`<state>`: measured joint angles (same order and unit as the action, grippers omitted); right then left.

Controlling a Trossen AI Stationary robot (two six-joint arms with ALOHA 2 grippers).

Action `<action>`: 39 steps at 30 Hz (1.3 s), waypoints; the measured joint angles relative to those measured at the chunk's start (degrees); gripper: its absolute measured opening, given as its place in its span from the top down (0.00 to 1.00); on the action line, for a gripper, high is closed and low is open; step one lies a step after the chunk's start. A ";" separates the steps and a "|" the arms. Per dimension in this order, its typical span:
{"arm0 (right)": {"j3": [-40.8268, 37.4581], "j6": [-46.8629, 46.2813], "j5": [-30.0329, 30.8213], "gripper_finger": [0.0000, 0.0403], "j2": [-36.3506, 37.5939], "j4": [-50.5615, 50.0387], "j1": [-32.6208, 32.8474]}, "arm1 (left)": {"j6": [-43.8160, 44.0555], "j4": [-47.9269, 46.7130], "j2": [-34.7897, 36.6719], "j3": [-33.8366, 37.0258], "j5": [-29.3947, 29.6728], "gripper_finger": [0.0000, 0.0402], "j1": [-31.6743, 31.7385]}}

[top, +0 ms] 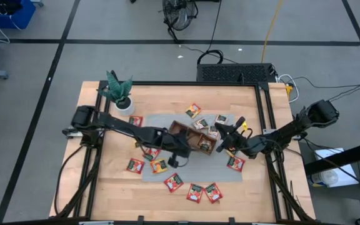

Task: Pick & Place Tea
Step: Put the brown tea into the right part of the wooden organizer

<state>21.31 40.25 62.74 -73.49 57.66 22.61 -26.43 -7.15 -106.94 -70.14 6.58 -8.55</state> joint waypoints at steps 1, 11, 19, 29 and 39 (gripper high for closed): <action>-0.05 -0.62 0.01 1.00 0.00 -0.26 0.00 | -0.71 -1.17 -0.99 -1.32 0.73 1.00 -0.23; 0.00 -5.58 0.00 1.00 -0.03 -3.72 0.02 | -5.00 -9.97 -6.25 -14.04 1.62 1.00 -0.78; -0.01 -7.42 -0.03 1.00 -0.02 -5.91 0.02 | -5.39 -10.21 -6.36 -15.31 1.63 1.00 0.30; 0.01 -8.94 -0.09 1.00 0.00 -6.63 0.00 | -7.57 -8.55 -6.36 -15.18 1.43 1.00 1.76; 0.01 -9.59 -3.02 1.00 0.00 -6.83 0.00 | -8.66 -8.18 -6.36 -15.14 0.85 1.00 4.69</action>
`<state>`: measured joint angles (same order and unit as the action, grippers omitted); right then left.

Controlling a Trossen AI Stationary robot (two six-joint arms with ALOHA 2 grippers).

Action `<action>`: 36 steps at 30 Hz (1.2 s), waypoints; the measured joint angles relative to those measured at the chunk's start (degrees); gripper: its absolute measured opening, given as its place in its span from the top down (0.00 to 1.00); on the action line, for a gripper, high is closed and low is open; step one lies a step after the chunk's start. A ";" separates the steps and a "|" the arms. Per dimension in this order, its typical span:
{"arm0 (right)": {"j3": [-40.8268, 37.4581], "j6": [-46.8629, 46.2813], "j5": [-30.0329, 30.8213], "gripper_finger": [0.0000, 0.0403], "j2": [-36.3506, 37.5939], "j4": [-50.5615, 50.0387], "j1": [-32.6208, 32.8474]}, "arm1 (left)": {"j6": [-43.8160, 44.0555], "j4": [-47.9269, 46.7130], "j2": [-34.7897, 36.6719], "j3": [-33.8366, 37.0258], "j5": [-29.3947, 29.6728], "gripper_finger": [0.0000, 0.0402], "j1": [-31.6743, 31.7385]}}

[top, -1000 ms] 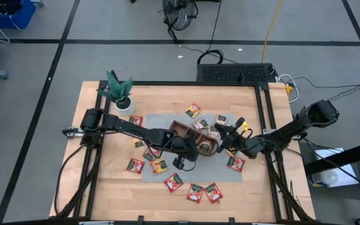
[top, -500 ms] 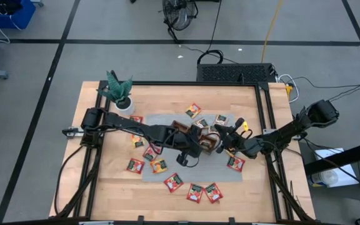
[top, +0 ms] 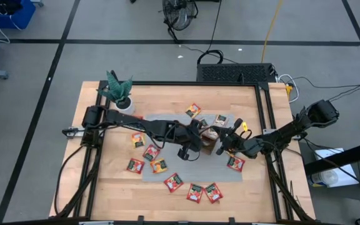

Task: Pick & Place Tea
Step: Put the brown tea into the right part of the wooden organizer

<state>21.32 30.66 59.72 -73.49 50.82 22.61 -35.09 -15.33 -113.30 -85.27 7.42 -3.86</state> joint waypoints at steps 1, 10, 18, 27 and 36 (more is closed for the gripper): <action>0.00 0.02 0.00 1.00 0.00 -0.02 0.00 | -0.01 0.00 0.00 0.00 -0.37 1.00 0.26; 0.00 0.31 0.04 1.00 -0.02 -0.11 0.00 | -0.34 -0.07 -1.27 0.05 -5.10 1.00 1.34; 0.01 0.95 0.01 1.00 0.00 0.05 0.00 | 0.03 0.52 -5.27 -0.66 -5.96 1.00 1.40; 0.02 0.93 0.04 1.00 -0.02 -0.08 0.00 | 1.64 2.26 -5.73 -0.74 -5.88 1.00 2.37; 0.02 0.89 0.00 1.00 -0.02 -0.10 0.00 | 2.35 3.71 -5.73 -0.74 -5.92 0.99 3.85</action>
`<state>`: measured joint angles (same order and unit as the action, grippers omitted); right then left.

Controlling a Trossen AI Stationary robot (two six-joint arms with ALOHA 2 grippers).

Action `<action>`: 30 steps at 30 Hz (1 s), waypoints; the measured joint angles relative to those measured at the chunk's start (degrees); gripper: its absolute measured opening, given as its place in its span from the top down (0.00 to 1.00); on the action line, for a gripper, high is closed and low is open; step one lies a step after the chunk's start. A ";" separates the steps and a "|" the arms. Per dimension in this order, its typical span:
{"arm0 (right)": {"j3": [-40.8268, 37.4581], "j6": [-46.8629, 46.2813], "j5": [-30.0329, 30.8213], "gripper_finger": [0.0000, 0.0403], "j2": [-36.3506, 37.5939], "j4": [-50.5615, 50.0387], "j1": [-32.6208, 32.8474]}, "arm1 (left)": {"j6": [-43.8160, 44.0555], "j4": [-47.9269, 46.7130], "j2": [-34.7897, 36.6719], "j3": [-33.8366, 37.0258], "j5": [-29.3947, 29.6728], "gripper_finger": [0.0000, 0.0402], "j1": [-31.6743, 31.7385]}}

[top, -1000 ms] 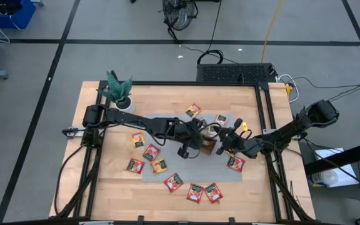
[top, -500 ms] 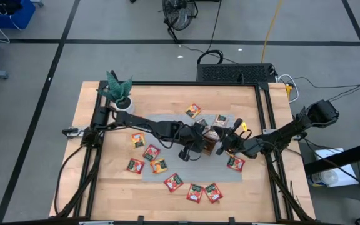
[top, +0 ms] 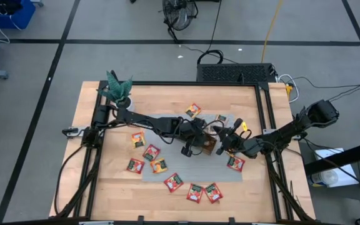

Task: Pick & Place Tea
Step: Put the brown tea into the right part of the wooden organizer

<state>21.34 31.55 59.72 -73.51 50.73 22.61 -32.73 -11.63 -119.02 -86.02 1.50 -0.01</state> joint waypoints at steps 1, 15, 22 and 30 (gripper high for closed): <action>0.00 0.00 0.00 1.00 0.01 -0.01 0.00 | 0.02 0.45 0.00 0.00 -0.18 0.99 0.04; 0.00 -0.02 -0.02 1.00 0.02 -0.01 0.00 | 6.50 3.31 0.00 0.00 3.06 0.94 0.08; 0.00 -0.02 -0.02 1.00 0.00 -0.01 0.00 | 11.45 3.94 0.00 0.00 4.53 0.83 1.38; 0.00 0.00 -0.02 1.00 0.01 -0.01 -0.02 | 10.38 4.14 0.00 0.00 4.24 0.64 1.12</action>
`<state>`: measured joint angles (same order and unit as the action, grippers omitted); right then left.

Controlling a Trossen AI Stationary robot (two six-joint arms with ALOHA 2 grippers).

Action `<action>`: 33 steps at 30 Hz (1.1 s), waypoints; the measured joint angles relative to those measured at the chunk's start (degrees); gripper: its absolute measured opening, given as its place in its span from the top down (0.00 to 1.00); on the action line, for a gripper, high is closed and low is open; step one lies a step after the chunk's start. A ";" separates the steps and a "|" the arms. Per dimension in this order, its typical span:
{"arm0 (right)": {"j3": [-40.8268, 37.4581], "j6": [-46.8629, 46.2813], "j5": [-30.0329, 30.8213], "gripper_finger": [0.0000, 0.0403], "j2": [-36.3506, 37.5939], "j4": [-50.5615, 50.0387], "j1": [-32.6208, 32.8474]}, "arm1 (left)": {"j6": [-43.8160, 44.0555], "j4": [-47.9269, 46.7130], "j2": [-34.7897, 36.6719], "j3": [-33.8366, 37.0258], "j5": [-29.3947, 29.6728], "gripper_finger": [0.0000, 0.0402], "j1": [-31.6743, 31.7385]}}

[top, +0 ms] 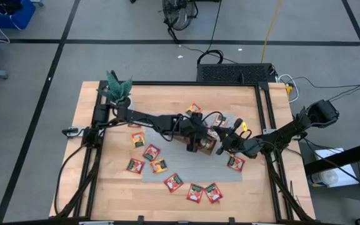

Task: Pick & Place Tea
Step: Put the brown tea into the right part of the wooden organizer

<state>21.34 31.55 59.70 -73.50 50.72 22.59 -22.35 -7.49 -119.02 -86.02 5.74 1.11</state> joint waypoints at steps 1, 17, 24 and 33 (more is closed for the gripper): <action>0.00 0.12 0.00 1.00 0.00 0.00 0.01 | 0.00 0.21 0.00 0.00 0.00 0.63 -0.08; 7.30 -1.22 -2.40 1.00 0.03 -12.16 -0.02 | 8.51 -0.80 16.56 3.96 -12.29 0.61 0.59; 25.56 -26.76 -34.40 1.00 -1.43 -54.45 -4.61 | 11.11 22.16 33.66 24.79 -12.79 0.61 2.10; 29.00 -35.40 -48.14 1.00 -4.12 -63.75 -14.34 | 16.98 49.52 44.89 45.85 -2.37 0.61 2.13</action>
<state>50.35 -3.85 11.57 -77.63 -13.03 8.25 -5.36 42.03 -74.13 -40.17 3.37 3.25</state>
